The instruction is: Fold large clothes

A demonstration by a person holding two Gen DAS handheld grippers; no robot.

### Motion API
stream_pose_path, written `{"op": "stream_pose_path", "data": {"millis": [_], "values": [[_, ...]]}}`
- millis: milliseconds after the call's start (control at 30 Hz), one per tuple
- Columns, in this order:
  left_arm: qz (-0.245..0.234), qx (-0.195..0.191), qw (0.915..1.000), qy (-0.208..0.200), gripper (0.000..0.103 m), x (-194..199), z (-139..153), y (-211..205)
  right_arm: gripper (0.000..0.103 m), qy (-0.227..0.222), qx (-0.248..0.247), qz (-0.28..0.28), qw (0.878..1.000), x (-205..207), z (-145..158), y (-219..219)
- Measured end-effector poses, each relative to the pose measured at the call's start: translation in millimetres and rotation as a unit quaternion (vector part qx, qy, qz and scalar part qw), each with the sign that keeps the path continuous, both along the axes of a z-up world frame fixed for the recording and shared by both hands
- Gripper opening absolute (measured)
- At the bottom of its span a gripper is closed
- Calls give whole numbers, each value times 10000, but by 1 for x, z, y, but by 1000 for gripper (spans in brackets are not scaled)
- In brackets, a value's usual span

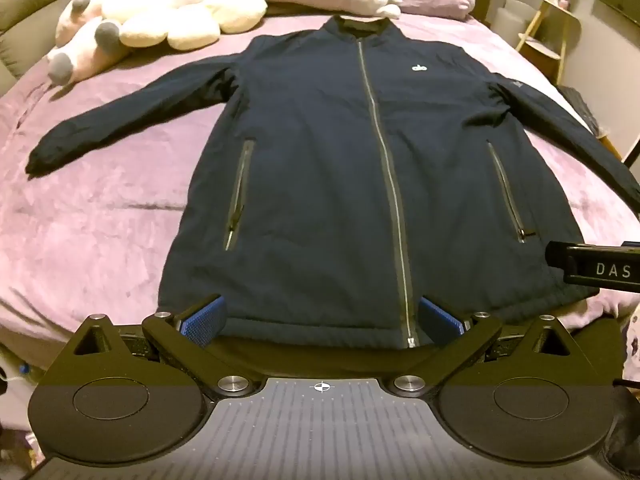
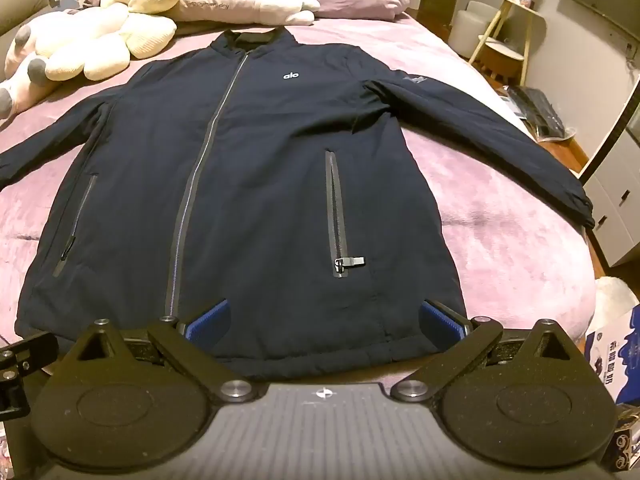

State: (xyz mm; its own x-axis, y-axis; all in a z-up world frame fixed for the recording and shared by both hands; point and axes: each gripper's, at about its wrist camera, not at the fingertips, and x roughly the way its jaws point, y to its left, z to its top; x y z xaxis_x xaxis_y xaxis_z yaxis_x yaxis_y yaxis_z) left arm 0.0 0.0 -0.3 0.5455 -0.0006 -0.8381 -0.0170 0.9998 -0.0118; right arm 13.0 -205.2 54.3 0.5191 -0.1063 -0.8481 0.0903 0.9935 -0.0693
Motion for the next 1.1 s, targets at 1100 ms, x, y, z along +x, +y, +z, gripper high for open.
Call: {"op": "stream_pose_path", "data": {"millis": [1100], "values": [[60,-240,9996,154,103,-4,-6,-1,100,34,35,-14,10000,0,-3,-1]]}}
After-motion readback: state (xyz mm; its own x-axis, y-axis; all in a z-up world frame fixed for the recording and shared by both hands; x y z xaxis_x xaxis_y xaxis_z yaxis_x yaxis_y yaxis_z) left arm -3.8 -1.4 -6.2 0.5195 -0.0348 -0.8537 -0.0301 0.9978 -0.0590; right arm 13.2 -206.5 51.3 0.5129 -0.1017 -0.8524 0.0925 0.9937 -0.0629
